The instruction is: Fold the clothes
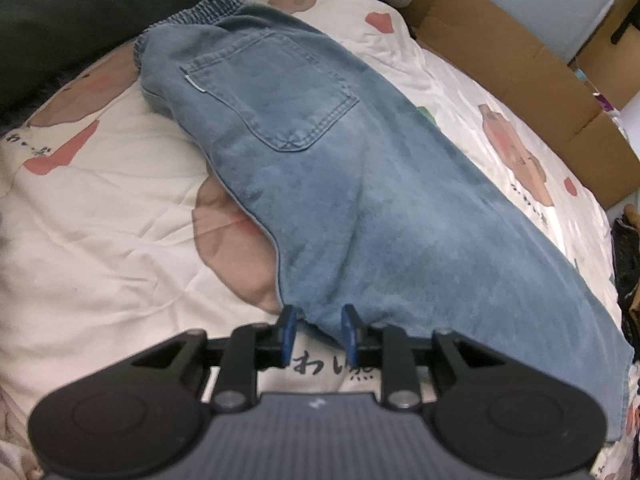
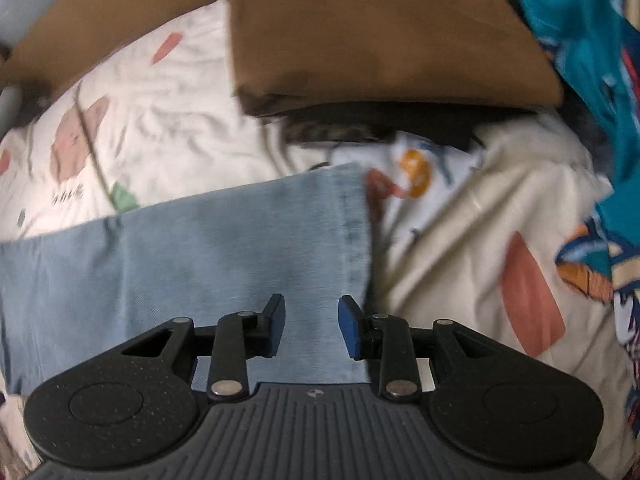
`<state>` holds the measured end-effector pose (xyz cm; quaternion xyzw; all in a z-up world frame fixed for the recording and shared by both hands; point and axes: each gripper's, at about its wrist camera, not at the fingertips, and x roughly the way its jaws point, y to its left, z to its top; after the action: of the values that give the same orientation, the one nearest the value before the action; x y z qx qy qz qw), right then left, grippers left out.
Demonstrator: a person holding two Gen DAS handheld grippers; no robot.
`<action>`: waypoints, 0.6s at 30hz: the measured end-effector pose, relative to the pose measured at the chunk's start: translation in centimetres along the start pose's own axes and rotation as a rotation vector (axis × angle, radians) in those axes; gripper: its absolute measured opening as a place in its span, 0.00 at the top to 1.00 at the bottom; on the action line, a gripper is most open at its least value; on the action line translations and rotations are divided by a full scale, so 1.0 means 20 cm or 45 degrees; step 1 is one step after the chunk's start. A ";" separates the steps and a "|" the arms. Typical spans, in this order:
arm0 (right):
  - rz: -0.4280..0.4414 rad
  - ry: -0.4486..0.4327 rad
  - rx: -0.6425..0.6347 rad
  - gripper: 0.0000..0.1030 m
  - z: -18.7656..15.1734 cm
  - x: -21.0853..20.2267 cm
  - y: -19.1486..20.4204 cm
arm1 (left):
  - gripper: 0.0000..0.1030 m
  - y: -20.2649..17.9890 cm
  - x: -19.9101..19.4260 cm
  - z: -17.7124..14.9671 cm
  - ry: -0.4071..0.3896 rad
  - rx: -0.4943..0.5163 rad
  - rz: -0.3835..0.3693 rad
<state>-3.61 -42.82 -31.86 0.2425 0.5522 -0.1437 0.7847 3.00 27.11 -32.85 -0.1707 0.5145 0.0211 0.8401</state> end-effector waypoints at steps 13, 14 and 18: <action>0.028 -0.041 0.146 0.65 -0.21 0.04 -0.25 | 0.55 -0.02 0.08 0.02 0.105 0.020 0.075; 0.036 -0.043 0.146 0.65 -0.22 0.04 -0.26 | 0.55 -0.02 0.09 0.02 0.120 0.018 0.086; 0.094 -0.062 0.150 0.65 -0.26 0.06 -0.29 | 0.55 -0.02 0.14 0.02 0.169 0.017 0.133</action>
<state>-10.12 -44.80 -35.64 0.3049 0.5142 -0.1527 0.7870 4.75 26.54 -35.04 -0.1392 0.5774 0.0502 0.8029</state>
